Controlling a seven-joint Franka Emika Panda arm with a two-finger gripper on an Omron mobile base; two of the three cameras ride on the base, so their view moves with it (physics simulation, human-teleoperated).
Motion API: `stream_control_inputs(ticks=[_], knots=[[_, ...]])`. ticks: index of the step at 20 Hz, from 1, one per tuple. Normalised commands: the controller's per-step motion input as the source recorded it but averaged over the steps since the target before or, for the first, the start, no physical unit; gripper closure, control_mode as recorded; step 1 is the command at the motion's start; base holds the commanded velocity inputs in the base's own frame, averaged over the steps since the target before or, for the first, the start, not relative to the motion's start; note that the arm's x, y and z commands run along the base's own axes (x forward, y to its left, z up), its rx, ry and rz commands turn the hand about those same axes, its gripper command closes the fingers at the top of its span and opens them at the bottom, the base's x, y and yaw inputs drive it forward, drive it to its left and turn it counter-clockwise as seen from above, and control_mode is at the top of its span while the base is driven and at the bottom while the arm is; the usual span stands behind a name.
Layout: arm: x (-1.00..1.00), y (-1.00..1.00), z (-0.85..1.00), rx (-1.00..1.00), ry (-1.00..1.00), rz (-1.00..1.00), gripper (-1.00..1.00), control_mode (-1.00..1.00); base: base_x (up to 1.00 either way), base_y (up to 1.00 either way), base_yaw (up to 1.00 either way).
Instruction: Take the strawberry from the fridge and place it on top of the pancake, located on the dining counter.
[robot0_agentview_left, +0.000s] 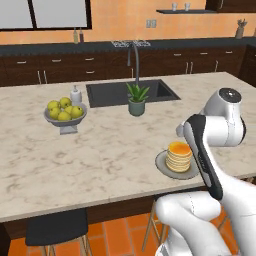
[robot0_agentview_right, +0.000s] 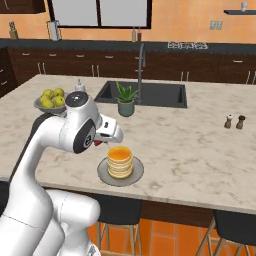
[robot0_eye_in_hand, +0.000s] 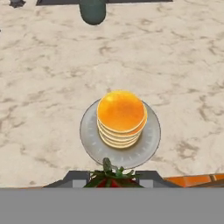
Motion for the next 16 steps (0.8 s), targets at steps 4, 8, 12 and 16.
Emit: stream_control_inputs(ticks=[4,8,12,16], knots=[[0.36,-0.18,-0.39,0.00,0.10,0.00,1.00,-1.00,0.00,0.00,0.00],[0.46,-0.03,-0.35,0.00,0.07,0.00,1.00,-1.00,0.00,0.00,0.00],[0.44,-0.02,-0.36,0.00,0.06,0.00,1.00,-1.00,0.00,0.00,0.00],[0.37,-0.03,-0.38,0.00,0.06,0.00,1.00,-1.00,0.00,0.00,0.00]])
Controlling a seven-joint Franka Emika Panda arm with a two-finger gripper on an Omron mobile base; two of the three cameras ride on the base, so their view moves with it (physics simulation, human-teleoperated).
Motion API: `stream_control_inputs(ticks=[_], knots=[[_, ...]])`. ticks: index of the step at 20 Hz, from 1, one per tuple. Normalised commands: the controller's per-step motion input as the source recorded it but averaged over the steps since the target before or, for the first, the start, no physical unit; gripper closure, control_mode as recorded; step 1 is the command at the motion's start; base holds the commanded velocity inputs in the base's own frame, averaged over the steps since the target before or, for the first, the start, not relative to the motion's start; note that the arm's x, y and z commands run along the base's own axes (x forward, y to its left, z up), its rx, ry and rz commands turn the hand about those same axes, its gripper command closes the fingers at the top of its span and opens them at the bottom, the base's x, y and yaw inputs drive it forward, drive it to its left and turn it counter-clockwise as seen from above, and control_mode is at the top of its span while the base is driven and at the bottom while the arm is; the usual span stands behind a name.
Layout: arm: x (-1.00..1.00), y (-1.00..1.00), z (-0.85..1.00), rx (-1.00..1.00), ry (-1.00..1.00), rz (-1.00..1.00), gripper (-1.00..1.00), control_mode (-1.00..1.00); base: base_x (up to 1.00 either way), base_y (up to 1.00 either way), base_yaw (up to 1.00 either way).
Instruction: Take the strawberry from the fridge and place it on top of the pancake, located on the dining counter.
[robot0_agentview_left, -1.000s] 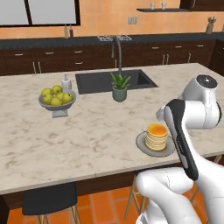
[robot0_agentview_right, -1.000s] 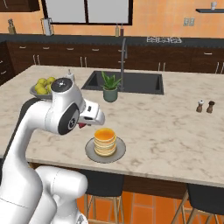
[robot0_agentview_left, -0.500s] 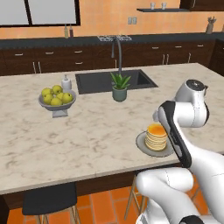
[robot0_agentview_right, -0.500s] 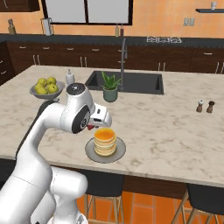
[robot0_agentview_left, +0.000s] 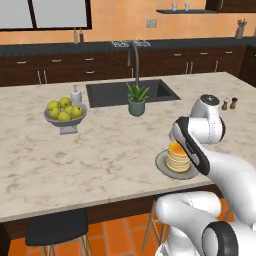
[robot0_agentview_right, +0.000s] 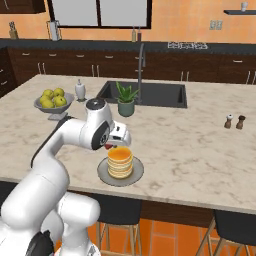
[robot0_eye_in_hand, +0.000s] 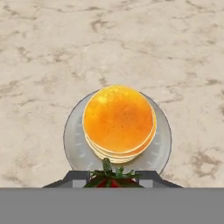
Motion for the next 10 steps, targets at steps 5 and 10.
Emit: stream_control_inputs(ticks=[5,10], knots=[[0.30,-0.08,-0.32,0.00,0.04,0.00,1.00,-1.00,0.00,0.00,0.00],[0.14,-0.11,-0.26,0.00,0.05,0.00,1.00,-1.00,0.00,0.00,0.00]])
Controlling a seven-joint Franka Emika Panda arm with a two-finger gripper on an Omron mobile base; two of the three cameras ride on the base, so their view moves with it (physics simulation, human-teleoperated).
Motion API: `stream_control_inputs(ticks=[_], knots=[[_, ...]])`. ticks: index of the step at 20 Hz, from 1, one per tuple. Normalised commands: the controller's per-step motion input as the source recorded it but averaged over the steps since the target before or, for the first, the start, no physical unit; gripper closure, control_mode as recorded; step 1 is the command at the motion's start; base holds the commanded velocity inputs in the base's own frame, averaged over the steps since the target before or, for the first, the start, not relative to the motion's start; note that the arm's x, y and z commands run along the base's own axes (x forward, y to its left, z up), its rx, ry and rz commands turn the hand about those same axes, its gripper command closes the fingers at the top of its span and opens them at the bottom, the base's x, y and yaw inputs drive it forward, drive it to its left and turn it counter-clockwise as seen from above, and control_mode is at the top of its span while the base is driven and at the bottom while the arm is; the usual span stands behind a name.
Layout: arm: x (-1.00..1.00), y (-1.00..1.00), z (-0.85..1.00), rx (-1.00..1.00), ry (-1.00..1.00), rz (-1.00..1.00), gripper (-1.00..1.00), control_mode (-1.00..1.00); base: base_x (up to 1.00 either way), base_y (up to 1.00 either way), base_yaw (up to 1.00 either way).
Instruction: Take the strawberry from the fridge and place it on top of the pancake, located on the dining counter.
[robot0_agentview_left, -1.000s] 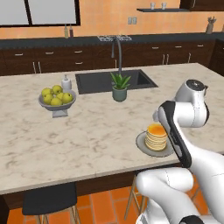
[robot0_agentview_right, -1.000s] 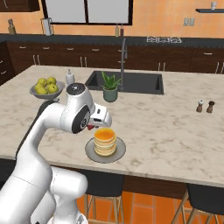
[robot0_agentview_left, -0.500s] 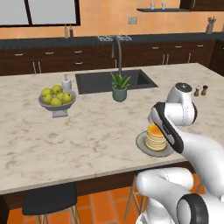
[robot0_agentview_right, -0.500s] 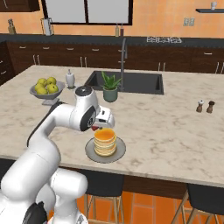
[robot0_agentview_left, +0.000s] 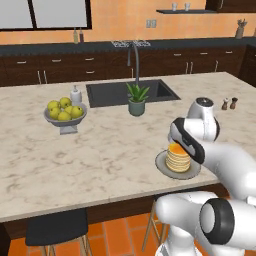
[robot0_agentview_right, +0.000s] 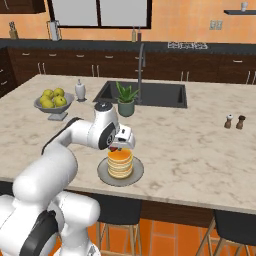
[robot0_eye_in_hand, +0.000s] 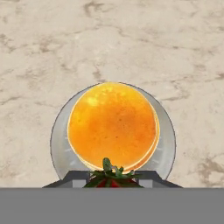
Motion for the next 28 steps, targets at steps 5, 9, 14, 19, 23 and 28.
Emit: stream_control_inputs(ticks=[5,9,14,19,23,28], knots=[[0.14,-0.01,-0.20,0.00,0.02,0.00,1.00,-1.00,0.00,0.00,0.00],[0.02,0.00,-0.18,0.00,0.01,0.00,1.00,-1.00,0.00,0.00,0.00],[0.09,0.00,-0.20,0.00,0.00,0.00,1.00,-1.00,0.00,0.00,0.00],[0.11,0.00,-0.13,0.00,0.00,0.00,1.00,-1.00,0.00,0.00,0.00],[0.27,-0.01,0.00,0.00,0.00,0.00,1.00,-1.00,0.00,0.00,0.00],[0.10,0.00,-0.16,0.00,0.03,0.00,1.00,-1.00,0.00,0.00,0.00]])
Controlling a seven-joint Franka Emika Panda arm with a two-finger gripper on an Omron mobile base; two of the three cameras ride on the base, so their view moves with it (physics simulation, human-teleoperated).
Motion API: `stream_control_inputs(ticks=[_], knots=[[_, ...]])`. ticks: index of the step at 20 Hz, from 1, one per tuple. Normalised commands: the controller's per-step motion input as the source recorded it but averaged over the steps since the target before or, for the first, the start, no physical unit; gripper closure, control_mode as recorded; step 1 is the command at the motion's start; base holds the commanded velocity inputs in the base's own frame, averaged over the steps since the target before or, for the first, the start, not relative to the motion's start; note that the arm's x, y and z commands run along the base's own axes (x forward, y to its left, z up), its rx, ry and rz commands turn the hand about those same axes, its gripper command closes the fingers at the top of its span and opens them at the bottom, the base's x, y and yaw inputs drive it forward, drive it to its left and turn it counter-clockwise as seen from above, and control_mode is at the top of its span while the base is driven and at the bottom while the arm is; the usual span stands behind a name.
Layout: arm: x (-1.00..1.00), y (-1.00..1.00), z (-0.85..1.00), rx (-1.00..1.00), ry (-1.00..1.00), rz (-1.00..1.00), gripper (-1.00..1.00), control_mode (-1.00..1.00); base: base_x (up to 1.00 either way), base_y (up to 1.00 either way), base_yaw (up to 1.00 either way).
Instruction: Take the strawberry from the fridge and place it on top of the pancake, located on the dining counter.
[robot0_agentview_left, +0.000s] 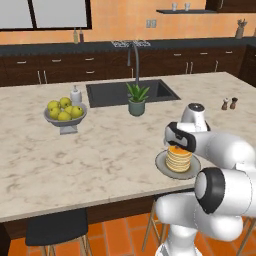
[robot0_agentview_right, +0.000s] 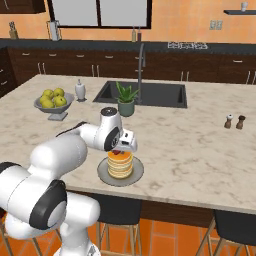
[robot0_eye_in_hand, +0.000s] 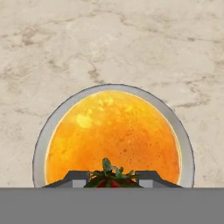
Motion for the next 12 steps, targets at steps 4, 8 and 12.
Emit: stream_control_inputs(ticks=[4,8,12], knots=[[0.02,0.00,-0.21,0.00,0.01,0.00,1.00,-1.00,0.00,0.00,0.00],[0.00,0.00,-0.16,0.00,0.00,0.00,1.00,-1.00,0.00,0.00,0.00],[0.00,0.00,-0.13,0.00,0.00,0.00,1.00,-1.00,0.00,0.00,0.00]])
